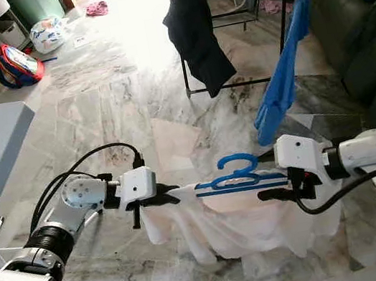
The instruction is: Hang hanger
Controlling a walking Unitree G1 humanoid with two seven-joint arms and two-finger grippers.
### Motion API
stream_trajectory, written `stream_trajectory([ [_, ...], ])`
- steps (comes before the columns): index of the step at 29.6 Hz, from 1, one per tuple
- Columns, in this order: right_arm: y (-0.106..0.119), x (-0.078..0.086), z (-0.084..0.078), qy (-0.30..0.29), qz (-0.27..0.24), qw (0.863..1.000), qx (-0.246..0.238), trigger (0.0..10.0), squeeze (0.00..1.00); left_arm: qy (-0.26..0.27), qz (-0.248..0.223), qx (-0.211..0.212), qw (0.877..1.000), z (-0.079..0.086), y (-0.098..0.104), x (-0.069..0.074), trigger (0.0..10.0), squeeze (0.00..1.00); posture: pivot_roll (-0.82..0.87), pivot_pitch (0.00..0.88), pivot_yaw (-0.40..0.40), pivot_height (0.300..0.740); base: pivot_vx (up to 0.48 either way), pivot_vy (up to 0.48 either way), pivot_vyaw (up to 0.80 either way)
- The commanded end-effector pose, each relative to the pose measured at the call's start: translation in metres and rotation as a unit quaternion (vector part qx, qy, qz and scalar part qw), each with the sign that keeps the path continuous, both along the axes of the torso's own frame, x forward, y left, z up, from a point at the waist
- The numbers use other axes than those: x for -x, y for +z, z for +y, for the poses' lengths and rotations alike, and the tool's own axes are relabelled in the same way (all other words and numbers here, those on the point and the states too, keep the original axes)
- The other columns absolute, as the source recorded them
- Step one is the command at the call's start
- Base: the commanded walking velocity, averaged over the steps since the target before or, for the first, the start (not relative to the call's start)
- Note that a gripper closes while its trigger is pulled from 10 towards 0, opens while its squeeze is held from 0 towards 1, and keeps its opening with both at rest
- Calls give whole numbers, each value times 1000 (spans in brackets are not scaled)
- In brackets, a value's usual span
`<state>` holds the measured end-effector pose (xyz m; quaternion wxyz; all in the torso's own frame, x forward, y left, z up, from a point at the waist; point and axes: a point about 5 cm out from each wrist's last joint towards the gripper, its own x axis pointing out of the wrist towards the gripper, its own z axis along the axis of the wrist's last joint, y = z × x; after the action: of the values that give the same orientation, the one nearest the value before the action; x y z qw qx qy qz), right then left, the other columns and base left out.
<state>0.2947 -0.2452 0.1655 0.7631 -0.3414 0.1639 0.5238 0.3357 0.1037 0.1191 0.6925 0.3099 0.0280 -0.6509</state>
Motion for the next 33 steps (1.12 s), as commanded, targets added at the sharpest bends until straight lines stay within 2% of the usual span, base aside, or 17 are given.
stream_trajectory([
  [1,-2,0,3,20,10,1000,10,0,0,-8,-8,8,1000,-1,2,1,10000,0,-107,214,88,740,0,0,0],
  [5,-4,2,0,27,31,999,19,0,0,-9,-9,6,1000,-1,1,2,10000,0,-109,214,87,740,0,0,0],
  [24,-9,1,-8,20,50,998,43,0,0,-9,-12,-2,1000,-1,-1,2,10000,0,-111,208,85,740,0,0,0],
  [33,-12,2,-9,19,54,997,44,0,0,-3,-31,0,1000,-3,0,1,10000,0,-111,204,83,740,0,0,0],
])
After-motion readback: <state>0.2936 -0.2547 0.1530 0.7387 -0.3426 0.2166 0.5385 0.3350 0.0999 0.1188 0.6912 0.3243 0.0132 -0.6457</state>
